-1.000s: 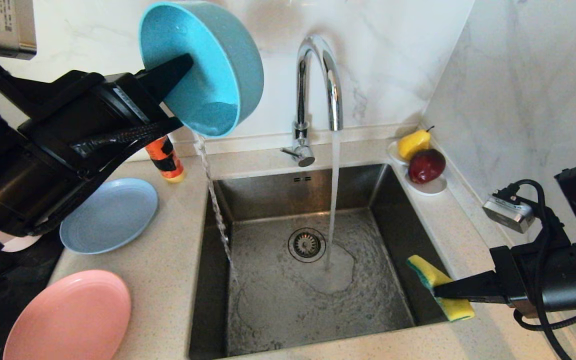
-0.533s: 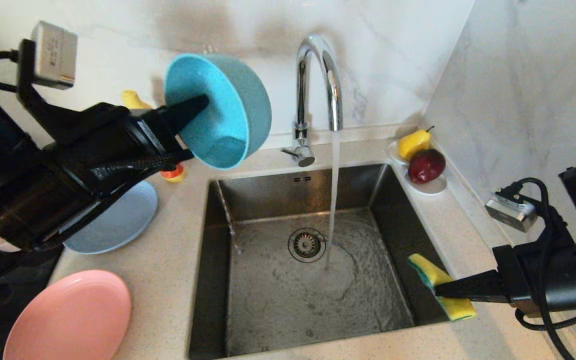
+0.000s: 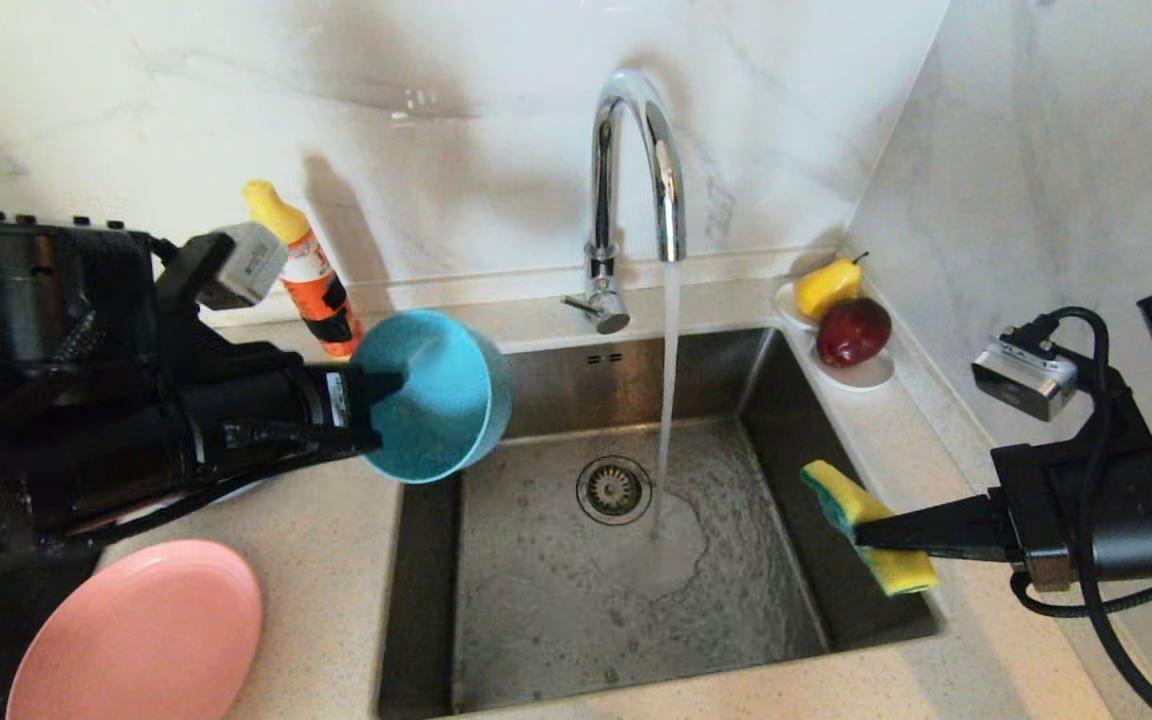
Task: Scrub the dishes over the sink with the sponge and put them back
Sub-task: Wipe the bowl
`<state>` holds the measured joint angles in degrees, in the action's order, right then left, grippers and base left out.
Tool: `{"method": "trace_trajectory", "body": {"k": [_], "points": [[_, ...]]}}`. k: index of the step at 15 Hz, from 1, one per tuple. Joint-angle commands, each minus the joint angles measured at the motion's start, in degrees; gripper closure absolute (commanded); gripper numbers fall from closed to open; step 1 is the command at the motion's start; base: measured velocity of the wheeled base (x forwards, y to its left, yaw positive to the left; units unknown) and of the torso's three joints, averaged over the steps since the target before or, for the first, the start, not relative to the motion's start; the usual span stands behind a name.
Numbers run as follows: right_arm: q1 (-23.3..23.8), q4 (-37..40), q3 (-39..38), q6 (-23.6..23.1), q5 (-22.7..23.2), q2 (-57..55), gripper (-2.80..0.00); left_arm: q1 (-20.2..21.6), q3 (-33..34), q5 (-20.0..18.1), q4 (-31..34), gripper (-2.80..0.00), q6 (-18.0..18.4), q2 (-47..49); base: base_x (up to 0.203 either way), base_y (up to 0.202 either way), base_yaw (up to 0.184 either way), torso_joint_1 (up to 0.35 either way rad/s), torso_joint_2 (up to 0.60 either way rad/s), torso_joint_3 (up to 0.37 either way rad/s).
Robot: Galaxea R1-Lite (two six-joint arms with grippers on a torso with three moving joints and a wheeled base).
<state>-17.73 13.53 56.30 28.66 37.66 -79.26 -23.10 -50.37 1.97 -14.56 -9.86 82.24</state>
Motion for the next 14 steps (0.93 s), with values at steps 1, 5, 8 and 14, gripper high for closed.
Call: {"method": "trace_trajectory", "body": {"k": [1, 5, 8, 14], "points": [[-0.73, 0.00, 0.85, 0.19, 1.13, -0.25, 0.00, -1.07, -0.42, 2.38, 7.04, 0.00, -0.42, -0.53, 0.000, 0.000, 0.000, 0.000, 0.00, 0.000], [-7.32, 0.73, 4.35, 0.42, 1.57, -3.65, 0.00, -9.51, 0.07, 12.64, 7.24, 0.00, -3.47, 2.39, 0.000, 0.000, 0.000, 0.000, 0.00, 0.000], [-9.77, 2.57, 9.18, 0.49, 1.47, -5.87, 0.00, -13.77, 0.00, 17.52, 4.95, 0.00, -4.60, 5.25, 0.000, 0.000, 0.000, 0.000, 0.00, 0.000], [-16.02, 9.10, 19.17, 0.52, -0.93, -14.34, 0.00, -20.80, 1.54, 30.93, -7.43, 0.00, -4.75, 11.25, 0.000, 0.000, 0.000, 0.000, 0.00, 0.000]]}}
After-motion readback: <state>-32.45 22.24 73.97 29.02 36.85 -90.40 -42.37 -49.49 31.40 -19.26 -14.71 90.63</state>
